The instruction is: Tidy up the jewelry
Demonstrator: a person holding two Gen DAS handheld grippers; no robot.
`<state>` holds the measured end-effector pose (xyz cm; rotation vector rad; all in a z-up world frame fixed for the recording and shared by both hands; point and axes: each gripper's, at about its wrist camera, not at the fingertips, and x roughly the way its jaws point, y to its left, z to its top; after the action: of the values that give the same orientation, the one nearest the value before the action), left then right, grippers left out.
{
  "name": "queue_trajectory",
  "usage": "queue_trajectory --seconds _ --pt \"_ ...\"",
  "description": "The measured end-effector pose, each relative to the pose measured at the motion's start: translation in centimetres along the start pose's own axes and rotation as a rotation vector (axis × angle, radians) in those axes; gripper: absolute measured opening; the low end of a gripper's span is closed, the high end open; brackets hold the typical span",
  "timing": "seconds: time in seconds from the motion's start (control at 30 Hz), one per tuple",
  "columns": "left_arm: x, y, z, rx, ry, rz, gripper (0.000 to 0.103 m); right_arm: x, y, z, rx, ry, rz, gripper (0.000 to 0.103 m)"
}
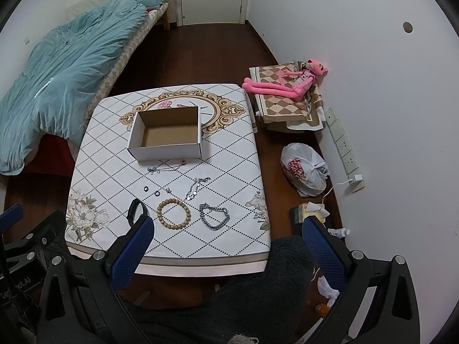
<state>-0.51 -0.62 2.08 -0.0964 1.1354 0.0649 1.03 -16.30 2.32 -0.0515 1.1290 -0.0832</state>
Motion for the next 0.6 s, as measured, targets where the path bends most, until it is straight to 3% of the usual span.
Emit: queue_trajectory --seconds 0.6 --pt "-0.42 -0.36 0.24 0.002 -0.014 -0.004 0.103 -0.48 -0.45 0.24 0.005 -0.009 -0.003 0.103"
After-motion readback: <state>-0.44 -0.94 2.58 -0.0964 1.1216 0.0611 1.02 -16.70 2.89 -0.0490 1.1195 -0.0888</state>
